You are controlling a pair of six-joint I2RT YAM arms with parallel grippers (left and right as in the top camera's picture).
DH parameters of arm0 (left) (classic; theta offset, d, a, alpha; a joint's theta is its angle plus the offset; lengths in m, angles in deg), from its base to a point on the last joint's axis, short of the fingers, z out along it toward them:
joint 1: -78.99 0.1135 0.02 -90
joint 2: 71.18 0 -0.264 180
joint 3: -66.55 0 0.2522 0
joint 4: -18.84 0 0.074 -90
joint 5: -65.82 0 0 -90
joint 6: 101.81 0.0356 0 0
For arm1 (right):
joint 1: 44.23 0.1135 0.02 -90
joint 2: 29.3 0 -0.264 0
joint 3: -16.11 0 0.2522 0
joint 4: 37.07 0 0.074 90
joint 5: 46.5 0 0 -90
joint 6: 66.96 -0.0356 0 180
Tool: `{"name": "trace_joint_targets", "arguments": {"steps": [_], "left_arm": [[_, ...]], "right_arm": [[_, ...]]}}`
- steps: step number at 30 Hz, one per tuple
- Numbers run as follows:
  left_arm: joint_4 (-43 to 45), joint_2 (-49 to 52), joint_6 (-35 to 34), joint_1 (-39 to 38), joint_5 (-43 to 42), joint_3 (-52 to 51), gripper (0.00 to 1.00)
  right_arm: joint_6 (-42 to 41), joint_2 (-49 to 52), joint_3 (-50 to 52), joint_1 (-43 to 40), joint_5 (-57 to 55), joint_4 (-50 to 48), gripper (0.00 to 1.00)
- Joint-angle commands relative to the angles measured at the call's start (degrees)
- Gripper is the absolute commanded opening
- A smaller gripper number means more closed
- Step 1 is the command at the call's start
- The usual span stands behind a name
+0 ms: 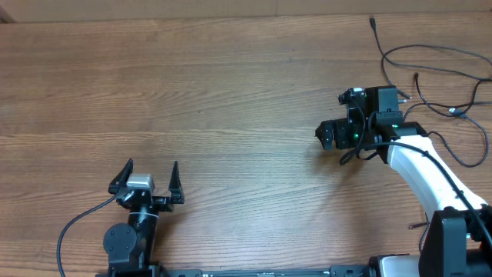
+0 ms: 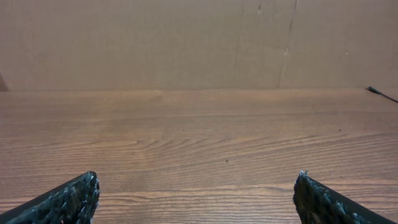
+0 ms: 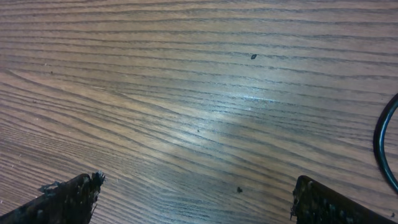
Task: Untangle cables
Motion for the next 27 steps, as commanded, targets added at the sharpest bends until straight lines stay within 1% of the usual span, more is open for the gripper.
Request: {"name": "trace_joint_targets", "arguments": {"steps": [1,19,27], "left_arm": [[-0.1,-0.5,-0.5,0.3,-0.2,-0.2,0.99],[-0.1,-0.5,-0.5,0.3,-0.2,-0.2,1.0],[-0.1,-0.5,-0.5,0.3,-0.2,-0.2,1.0]], "right_arm": [[0.1,0.2,-1.0,0.2,-0.2,-0.3,1.0],[0.1,0.3,-1.0,0.3,-0.2,-0.4,1.0],[0.1,-0.5,-1.0,0.3,0.0,-2.1,1.0]]}}
